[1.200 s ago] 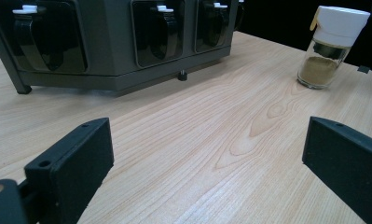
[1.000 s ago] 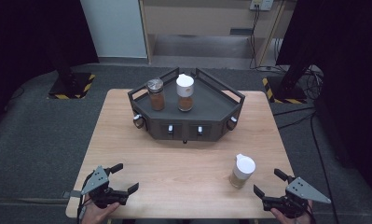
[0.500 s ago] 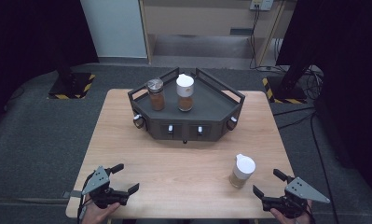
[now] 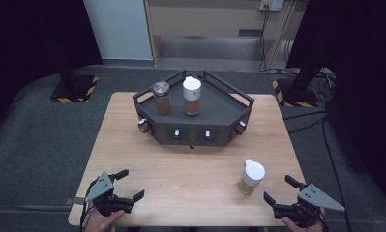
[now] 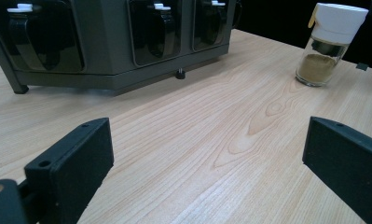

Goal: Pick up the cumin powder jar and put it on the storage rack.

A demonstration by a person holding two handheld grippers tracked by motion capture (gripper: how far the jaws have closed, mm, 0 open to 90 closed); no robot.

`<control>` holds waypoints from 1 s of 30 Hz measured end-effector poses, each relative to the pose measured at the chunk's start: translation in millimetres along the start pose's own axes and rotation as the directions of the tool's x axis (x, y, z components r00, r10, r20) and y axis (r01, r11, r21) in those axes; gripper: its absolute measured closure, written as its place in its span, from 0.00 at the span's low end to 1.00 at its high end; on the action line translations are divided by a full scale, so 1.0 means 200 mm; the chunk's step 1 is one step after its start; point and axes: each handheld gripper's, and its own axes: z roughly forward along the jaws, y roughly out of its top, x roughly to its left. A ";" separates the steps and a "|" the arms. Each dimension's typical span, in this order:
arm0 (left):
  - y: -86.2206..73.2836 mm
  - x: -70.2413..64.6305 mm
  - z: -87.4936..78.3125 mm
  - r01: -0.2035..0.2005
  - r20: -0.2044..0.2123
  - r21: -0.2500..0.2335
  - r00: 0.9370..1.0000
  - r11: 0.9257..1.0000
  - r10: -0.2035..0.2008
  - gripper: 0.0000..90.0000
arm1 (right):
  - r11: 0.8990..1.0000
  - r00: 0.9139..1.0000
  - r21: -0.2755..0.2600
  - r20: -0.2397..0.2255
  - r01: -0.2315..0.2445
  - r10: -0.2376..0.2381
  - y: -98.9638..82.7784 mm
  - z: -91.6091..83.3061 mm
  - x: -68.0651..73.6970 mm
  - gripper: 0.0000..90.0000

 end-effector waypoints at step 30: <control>-0.01 0.00 -0.03 0.005 -0.020 -0.003 1.000 1.000 -0.005 0.01 | 1.000 1.000 -0.003 -0.009 -0.025 0.025 0.09 -0.04 -0.02 0.03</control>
